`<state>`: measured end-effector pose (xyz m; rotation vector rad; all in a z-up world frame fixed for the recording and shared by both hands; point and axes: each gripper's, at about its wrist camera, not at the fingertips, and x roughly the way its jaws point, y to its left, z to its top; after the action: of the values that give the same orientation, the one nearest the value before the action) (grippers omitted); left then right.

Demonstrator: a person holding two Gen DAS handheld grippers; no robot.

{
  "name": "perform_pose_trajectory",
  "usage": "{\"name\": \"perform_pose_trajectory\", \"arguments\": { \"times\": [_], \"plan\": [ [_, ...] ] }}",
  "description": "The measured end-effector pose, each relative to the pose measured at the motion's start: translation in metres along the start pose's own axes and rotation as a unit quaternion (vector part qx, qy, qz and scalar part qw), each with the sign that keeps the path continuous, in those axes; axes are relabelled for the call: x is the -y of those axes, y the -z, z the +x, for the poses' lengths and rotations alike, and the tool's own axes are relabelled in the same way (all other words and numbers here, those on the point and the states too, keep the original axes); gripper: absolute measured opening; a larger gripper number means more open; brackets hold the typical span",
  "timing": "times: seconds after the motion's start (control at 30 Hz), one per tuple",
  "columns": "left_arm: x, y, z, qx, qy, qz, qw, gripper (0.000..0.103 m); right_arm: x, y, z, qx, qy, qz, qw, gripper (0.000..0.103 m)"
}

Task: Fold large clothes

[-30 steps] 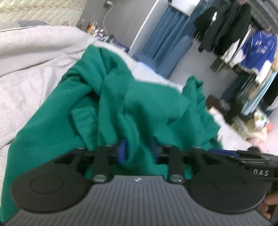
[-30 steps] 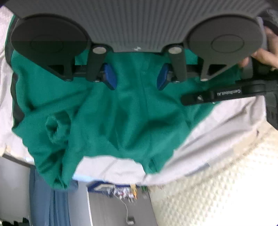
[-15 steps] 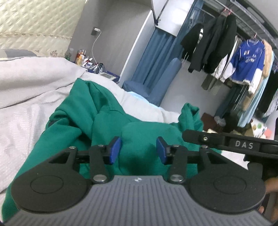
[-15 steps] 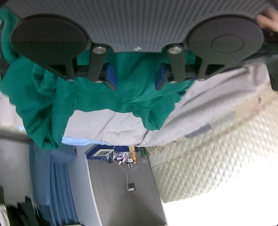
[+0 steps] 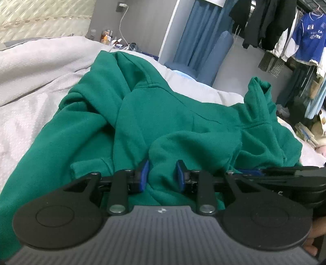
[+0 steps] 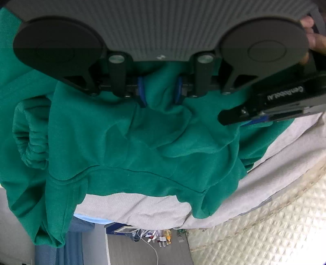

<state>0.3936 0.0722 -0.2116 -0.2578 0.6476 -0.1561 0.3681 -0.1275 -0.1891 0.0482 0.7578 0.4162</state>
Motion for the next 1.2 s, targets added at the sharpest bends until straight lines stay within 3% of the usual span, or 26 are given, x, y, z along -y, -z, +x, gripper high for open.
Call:
{"name": "perform_pose_trajectory", "arguments": {
  "times": [0.2,0.33,0.47,0.67,0.83,0.97,1.07,1.13,1.2],
  "plan": [
    [-0.004,-0.003,-0.010,0.006,0.014,-0.033,0.9993,0.037,0.001,-0.001,-0.009,0.006,-0.008,0.016,1.000,0.033],
    [-0.002,-0.007,-0.030,0.010,0.023,-0.047,0.9986,0.054,0.000,-0.002,-0.032,0.023,-0.016,0.025,0.999,0.036],
    [0.002,-0.001,-0.067,0.018,0.020,-0.037,0.9990,0.055,-0.004,0.000,-0.066,0.049,-0.010,0.027,0.998,0.036],
    [-0.004,-0.005,-0.129,0.042,0.013,-0.045,0.9980,0.055,0.003,0.014,-0.125,0.082,-0.003,0.071,0.994,0.045],
    [-0.021,0.000,-0.174,0.046,0.005,-0.086,0.9952,0.055,0.014,0.020,-0.177,0.082,0.012,0.085,0.993,0.046],
    [-0.037,0.015,-0.206,0.037,-0.012,-0.106,0.9936,0.058,0.036,0.030,-0.214,0.059,0.001,0.110,0.992,0.066],
    [-0.054,0.027,-0.220,0.009,-0.027,-0.139,0.9899,0.062,0.064,0.036,-0.233,0.014,-0.005,0.150,0.989,0.068],
    [-0.064,0.034,-0.224,-0.010,-0.033,-0.160,0.9866,0.063,0.087,0.041,-0.236,-0.022,-0.022,0.200,0.979,0.070],
    [-0.074,0.042,-0.226,-0.026,-0.047,-0.179,0.9824,0.067,0.113,0.048,-0.238,-0.051,-0.041,0.259,0.964,0.079]
  ]
}}
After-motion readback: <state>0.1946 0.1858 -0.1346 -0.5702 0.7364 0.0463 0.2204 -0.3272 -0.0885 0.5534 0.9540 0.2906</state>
